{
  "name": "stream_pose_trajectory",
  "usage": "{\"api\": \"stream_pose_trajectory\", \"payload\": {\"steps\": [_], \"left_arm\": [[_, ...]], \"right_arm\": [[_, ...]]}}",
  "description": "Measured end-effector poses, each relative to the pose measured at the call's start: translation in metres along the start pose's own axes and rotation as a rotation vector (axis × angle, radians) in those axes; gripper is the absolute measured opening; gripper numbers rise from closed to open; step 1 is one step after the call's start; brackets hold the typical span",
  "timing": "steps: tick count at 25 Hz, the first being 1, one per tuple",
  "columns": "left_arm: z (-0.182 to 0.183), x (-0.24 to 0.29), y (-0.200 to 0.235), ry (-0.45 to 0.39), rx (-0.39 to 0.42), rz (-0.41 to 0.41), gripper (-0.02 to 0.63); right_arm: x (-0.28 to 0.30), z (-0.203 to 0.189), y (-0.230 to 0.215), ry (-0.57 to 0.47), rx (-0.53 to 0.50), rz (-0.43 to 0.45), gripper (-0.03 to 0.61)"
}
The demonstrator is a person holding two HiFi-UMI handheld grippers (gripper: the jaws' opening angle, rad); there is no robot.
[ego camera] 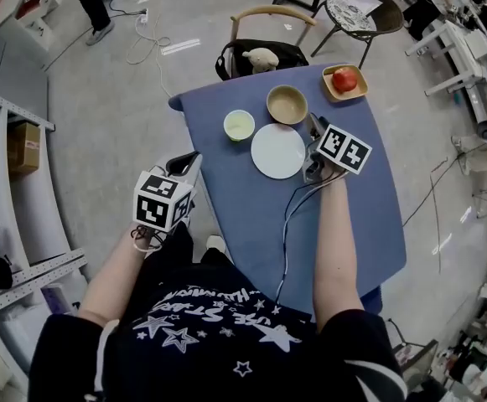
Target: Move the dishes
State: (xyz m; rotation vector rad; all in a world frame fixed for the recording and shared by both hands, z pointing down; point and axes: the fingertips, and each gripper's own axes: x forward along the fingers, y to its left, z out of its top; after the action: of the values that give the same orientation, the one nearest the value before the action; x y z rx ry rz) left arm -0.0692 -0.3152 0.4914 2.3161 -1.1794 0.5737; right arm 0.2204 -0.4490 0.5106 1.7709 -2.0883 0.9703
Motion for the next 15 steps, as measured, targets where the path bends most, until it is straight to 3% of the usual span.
{"api": "stream_pose_trajectory", "payload": {"steps": [7,12,15], "left_arm": [[-0.004,-0.021,-0.043,-0.044,0.027,0.014,0.02],[-0.025,-0.044,-0.081,-0.074,-0.024,-0.001,0.02],[-0.036,-0.054,-0.093,-0.078,-0.014,0.003,0.02]], "right_arm": [[-0.072,-0.016,0.014,-0.079,-0.01,0.083,0.124],[-0.107,-0.045,0.022,-0.058,-0.067,0.114,0.081],[-0.12,-0.058,0.029,-0.047,-0.099,0.129,0.043]]}}
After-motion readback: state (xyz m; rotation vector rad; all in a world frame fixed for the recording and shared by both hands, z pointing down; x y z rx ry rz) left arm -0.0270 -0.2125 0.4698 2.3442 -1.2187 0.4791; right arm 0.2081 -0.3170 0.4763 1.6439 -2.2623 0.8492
